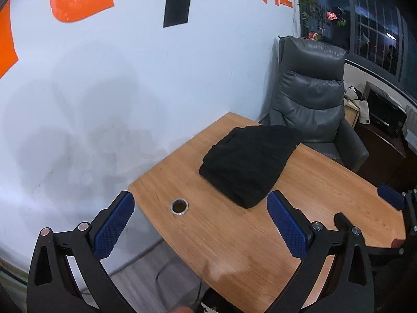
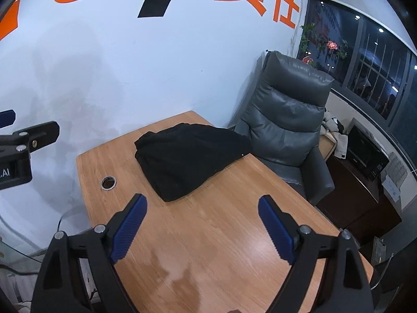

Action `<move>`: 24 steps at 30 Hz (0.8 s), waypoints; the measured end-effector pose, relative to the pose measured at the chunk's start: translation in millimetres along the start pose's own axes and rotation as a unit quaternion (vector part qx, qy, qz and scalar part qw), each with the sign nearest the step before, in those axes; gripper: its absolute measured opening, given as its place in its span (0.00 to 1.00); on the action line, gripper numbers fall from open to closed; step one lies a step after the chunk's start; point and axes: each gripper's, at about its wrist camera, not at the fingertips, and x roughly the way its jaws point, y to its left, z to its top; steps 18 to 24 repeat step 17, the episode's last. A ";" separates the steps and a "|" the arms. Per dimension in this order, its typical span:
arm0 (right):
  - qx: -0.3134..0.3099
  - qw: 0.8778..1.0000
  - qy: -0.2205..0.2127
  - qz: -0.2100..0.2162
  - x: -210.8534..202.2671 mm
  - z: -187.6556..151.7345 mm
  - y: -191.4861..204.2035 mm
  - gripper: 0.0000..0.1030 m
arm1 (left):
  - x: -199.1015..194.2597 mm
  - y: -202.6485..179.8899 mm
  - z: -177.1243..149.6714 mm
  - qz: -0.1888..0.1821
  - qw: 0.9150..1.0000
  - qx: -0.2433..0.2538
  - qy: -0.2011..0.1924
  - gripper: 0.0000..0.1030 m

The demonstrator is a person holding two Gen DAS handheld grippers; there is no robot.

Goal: Fold clothes

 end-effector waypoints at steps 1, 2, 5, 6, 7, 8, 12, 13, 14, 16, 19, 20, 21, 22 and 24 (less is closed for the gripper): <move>-0.001 1.000 -0.001 0.001 0.1 0.3 1.2 0.88 | 0.4 0.4 -0.4 0.001 1.000 -0.001 0.003 1.00; -0.002 1.000 -0.002 0.001 -0.1 0.6 2.1 0.88 | -0.4 0.2 -0.7 0.000 1.000 0.000 0.005 1.00; -0.005 1.000 -0.005 0.001 -0.9 0.5 1.8 0.88 | -1.5 -1.2 -2.6 0.003 1.000 0.002 0.005 1.00; -0.005 1.000 -0.005 0.001 -0.9 0.4 1.3 0.88 | -1.8 -1.9 -3.0 0.007 1.000 0.003 0.004 1.00; -0.004 1.000 -0.005 0.000 -0.6 0.4 0.7 0.88 | -2.0 -3.2 -3.3 0.011 1.000 0.005 0.004 1.00; -0.004 1.000 -0.005 -0.002 -0.3 0.5 0.1 0.88 | -1.7 -4.3 -3.8 0.012 1.000 0.008 0.003 1.00; -0.007 1.000 -0.004 -0.005 1.0 -0.4 -0.8 0.88 | -1.0 -9.2 -4.6 0.005 1.000 0.019 0.004 1.00; -0.008 1.000 -0.003 -0.005 1.2 -0.9 -0.6 0.88 | -0.8 -10.7 -5.8 0.002 1.000 0.019 0.005 1.00; -0.009 1.000 -0.002 -0.005 0.8 -1.3 -0.6 0.88 | -0.9 -11.6 -7.1 -0.002 1.000 0.018 0.005 1.00; -0.009 1.000 -0.001 -0.006 0.5 -1.7 -0.3 0.88 | -1.4 -13.1 -9.5 -0.009 1.000 0.017 0.005 1.00; -0.009 1.000 -0.001 -0.006 0.1 -1.5 -0.2 0.88 | -1.5 -13.0 -10.1 -0.014 1.000 0.016 0.004 1.00; -0.009 1.000 -0.001 -0.006 0.1 -1.5 -0.2 0.88 | -1.5 -13.0 -10.1 -0.014 1.000 0.016 0.004 1.00; -0.009 1.000 -0.001 -0.006 0.1 -1.5 -0.2 0.88 | -1.5 -13.0 -10.1 -0.014 1.000 0.016 0.004 1.00; -0.009 1.000 -0.001 -0.006 0.1 -1.5 -0.2 0.88 | -1.5 -13.0 -10.1 -0.014 1.000 0.016 0.004 1.00; -0.009 1.000 -0.001 -0.006 0.1 -1.5 -0.2 0.88 | -1.5 -13.0 -10.1 -0.014 1.000 0.016 0.004 1.00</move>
